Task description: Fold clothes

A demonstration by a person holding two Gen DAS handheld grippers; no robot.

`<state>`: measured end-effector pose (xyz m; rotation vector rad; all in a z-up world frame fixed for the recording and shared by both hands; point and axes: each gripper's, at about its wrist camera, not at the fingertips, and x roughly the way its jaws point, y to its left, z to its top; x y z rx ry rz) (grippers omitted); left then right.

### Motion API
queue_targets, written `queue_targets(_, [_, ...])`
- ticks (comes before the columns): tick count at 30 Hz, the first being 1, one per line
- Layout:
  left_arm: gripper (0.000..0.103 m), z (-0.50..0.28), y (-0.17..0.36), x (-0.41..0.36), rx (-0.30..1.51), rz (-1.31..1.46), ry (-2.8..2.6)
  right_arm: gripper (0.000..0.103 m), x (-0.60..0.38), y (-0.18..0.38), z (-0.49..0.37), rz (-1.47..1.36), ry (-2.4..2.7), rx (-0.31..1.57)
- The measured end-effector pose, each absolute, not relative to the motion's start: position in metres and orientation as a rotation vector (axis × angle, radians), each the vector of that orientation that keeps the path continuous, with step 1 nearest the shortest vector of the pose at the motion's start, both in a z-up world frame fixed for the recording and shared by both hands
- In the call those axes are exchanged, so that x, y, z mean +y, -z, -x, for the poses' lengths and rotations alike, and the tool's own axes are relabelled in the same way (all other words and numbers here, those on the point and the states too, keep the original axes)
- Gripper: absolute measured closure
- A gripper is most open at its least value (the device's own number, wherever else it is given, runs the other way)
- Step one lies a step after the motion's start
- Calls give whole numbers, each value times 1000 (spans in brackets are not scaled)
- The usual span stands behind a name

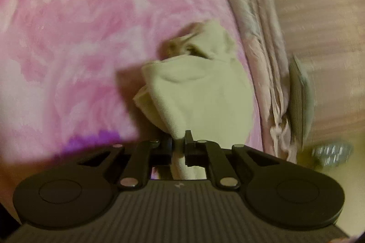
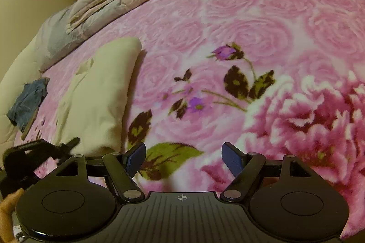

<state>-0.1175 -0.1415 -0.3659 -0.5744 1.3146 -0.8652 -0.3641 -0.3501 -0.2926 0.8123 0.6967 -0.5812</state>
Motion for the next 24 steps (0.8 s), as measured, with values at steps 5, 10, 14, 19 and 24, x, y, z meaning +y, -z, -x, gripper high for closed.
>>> queue_targets(5, [98,69,326,-116,1247,469,977,26,-347,293,367,-825,559,702])
queue_targets(10, [96,5,318,-90,1220,247,1026,26,-337,294,356,-825,497,732])
queue_targets(14, [82,2,329,-66,1240,306,955,26,-328,295,344,-821,443,755])
queue_targets(19, [60,49,346,-27,1314,522,967,26,-320,297,337,-854,411,752])
queue_targets(24, [89,69,373,-32,1384,699,925,26,-319,297,326,-887,393,732])
